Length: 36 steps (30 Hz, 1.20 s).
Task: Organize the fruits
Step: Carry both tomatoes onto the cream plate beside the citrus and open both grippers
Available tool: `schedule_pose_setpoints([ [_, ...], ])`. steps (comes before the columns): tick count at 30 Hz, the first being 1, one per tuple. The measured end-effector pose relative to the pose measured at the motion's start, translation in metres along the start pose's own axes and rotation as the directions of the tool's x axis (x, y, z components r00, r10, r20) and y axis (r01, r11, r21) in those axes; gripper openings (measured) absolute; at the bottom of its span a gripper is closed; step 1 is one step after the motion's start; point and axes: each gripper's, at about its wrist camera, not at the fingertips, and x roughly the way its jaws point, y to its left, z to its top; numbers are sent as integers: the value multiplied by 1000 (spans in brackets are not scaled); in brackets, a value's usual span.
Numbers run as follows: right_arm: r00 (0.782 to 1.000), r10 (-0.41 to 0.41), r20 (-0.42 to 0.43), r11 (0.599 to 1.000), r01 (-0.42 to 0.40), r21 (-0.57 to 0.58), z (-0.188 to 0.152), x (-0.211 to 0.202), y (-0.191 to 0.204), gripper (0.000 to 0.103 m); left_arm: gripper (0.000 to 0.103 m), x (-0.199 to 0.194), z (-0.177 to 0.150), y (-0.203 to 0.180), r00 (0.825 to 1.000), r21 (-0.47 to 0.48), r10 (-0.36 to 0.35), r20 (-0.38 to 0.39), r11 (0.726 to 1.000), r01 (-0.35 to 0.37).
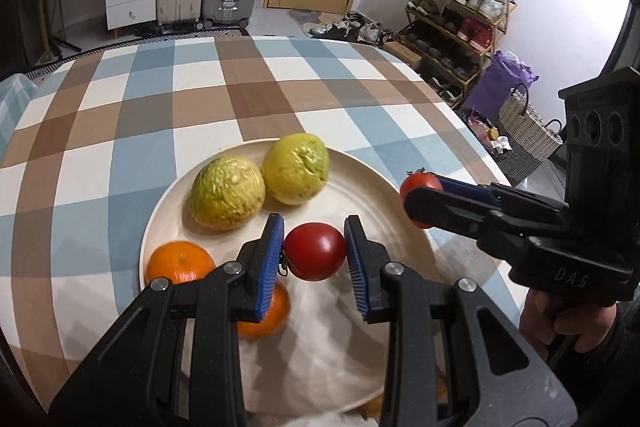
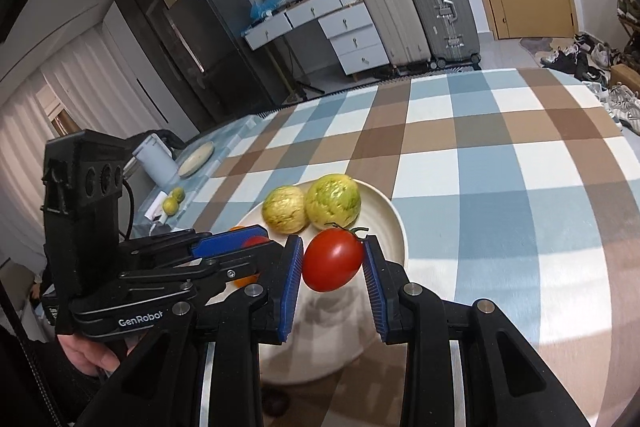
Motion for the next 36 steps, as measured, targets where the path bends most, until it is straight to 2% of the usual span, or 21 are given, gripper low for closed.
schedule_pose_setpoints([
  [11,998,-8,-56,1000,8,-6,16,40,-8,31,28,22,8,6,1000,19,14,-8,1000,-14],
  [23,995,-42,-90,999,44,21,18,58,-17,32,29,26,10,9,1000,12,19,-6,1000,-18],
  [25,996,-38,-81,999,40,24,20,58,-17,35,29,23,9,9,1000,12,19,-3,1000,-19],
  [26,997,-32,-75,999,33,20,20,56,-16,42,29,22,9,9,1000,11,18,0,1000,-18],
  [31,999,-35,-34,999,36,16,22,45,-12,50,29,9,6,7,1000,16,26,15,1000,-26],
  [34,999,-40,-1,999,40,32,23,31,-11,52,39,0,3,4,999,20,33,27,999,-34],
  [36,999,-45,11,998,45,34,22,23,-9,60,48,-10,1,1,998,23,50,42,998,-51],
])
